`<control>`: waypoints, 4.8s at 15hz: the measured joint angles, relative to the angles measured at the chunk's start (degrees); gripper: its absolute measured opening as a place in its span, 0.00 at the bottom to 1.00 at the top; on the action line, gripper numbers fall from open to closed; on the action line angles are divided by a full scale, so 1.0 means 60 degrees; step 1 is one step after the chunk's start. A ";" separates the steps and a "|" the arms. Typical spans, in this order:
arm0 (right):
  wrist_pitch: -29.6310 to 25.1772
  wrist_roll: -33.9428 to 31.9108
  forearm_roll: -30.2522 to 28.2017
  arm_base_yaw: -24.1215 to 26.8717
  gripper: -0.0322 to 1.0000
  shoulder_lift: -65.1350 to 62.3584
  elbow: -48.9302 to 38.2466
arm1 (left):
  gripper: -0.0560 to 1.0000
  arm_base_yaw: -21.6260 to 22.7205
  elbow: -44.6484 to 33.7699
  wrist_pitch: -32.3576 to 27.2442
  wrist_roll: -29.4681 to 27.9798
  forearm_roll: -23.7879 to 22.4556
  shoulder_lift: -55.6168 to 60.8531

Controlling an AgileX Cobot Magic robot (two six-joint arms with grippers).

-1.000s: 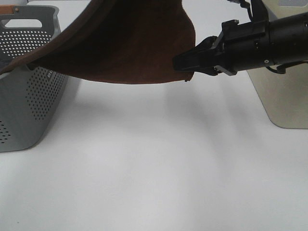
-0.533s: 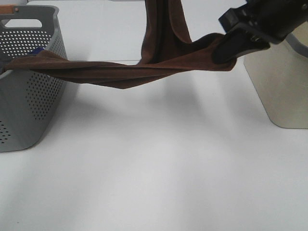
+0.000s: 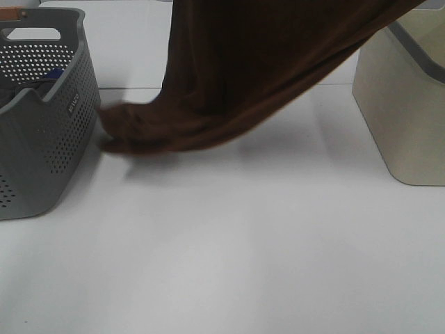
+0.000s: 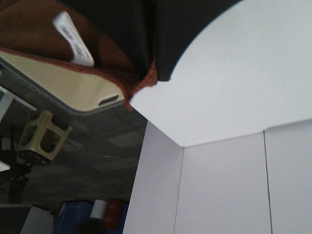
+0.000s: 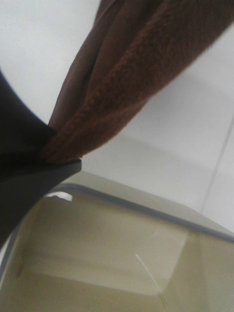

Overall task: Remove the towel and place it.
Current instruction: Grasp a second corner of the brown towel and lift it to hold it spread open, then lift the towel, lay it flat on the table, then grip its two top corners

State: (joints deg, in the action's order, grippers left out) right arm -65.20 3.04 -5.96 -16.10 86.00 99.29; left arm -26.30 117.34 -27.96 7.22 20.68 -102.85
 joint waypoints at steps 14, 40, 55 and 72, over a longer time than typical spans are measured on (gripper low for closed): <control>0.5816 0.0449 0.0115 0.0000 0.03 0.2378 0.1117 | 0.05 0.0754 0.0010 0.3132 -0.0267 -0.2464 -0.2464; -0.0668 0.0497 0.1833 -0.0019 0.03 0.2636 0.1337 | 0.05 0.1060 0.1728 -0.6856 -0.0964 -0.2225 -0.2798; -0.0716 0.0487 0.3896 -0.0019 0.03 -0.2760 -0.7582 | 0.05 -0.2416 -0.7286 -0.6751 -0.4087 -0.3352 0.2416; -0.0754 0.0487 0.4440 -0.0019 0.25 -0.5701 -0.9912 | 0.29 -0.4985 -0.9941 -0.6828 -0.6465 -0.2807 0.3696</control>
State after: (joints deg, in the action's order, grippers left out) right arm -69.73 5.96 20.68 -16.21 51.80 39.82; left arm -56.21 57.70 -68.93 -31.57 3.84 -80.67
